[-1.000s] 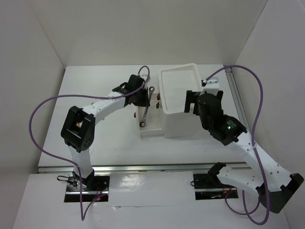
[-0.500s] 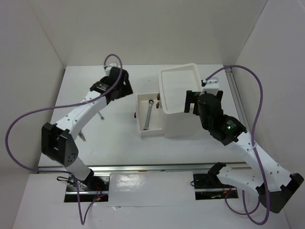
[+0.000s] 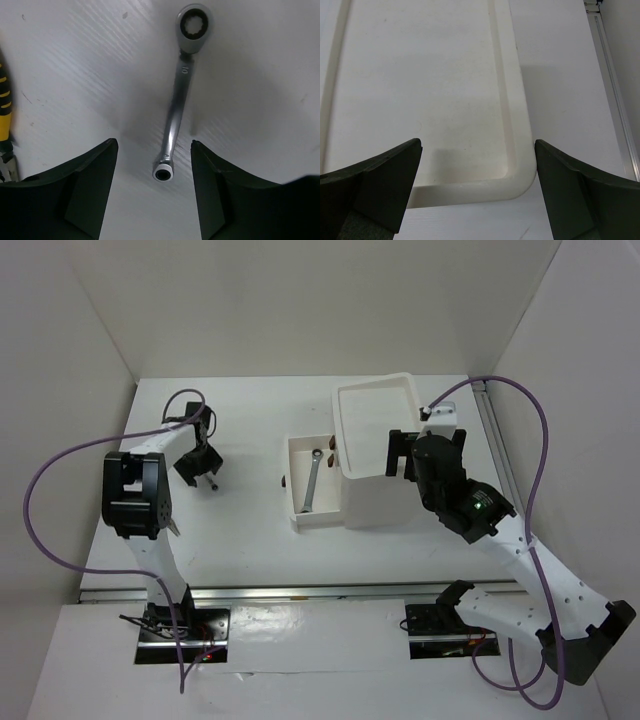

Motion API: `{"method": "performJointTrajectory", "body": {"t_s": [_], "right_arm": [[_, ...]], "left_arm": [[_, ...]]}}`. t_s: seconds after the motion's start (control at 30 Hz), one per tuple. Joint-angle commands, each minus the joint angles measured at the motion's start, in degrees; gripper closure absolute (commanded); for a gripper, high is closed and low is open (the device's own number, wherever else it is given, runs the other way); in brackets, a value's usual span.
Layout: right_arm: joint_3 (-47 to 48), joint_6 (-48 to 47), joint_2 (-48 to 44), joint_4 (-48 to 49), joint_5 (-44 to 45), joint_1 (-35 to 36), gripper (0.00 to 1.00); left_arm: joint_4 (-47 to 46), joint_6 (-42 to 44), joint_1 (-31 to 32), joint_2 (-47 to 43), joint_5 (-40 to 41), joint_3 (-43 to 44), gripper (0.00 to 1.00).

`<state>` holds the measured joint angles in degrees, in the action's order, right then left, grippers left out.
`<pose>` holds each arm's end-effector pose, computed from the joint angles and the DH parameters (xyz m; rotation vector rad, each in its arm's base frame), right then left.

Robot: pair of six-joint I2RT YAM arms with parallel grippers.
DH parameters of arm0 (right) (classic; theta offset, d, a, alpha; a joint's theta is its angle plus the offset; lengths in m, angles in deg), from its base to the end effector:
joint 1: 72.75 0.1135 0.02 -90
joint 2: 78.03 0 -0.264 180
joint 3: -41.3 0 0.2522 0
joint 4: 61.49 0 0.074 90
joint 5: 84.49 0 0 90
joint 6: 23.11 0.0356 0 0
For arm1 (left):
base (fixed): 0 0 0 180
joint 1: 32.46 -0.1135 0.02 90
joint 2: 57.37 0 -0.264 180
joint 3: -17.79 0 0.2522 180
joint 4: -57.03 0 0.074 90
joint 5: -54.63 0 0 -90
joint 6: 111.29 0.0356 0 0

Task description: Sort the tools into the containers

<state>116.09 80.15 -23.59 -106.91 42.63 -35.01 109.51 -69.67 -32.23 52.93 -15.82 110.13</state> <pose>0.1679 0.1028 0.3726 -0.0061 1.9158 -0.0546 0.3876 0.0104 0.1820 -1.1676 2.4180 0.2310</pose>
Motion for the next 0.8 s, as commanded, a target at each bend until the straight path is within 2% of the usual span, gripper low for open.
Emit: {"method": "performJointTrajectory", "body": {"t_s": [0.0,0.03,0.27,0.47,0.57,0.67,0.77], "right_arm": [[-1.0,0.5,0.5,1.3,-1.6,0.6,0.00],[-0.5,0.5,-0.2,1.3,-1.6,0.6,0.00],[-0.5,0.5,-1.9,0.8,-1.1,0.6,0.00],[0.0,0.5,-3.0,0.8,-1.1,0.6,0.00],[0.0,0.5,-3.0,1.3,-1.1,0.6,0.00],[0.0,0.5,-3.0,1.9,-1.1,0.6,0.00],[0.0,0.5,-3.0,1.9,-1.1,0.6,0.00]], "left_arm": [[0.4,-1.7,-1.8,2.3,-2.3,0.8,0.29],[0.4,-1.7,-2.3,2.9,-3.9,0.2,0.32],[0.4,-1.8,-2.9,6.6,-4.4,0.9,0.31],[0.9,0.1,-3.5,10.2,-6.6,2.7,0.65],[1.5,2.4,-3.5,11.9,-7.4,3.9,1.00],[1.5,4.3,-3.5,13.0,-8.6,3.9,1.00],[0.1,5.5,-2.4,9.3,-10.8,3.7,1.00]]}}
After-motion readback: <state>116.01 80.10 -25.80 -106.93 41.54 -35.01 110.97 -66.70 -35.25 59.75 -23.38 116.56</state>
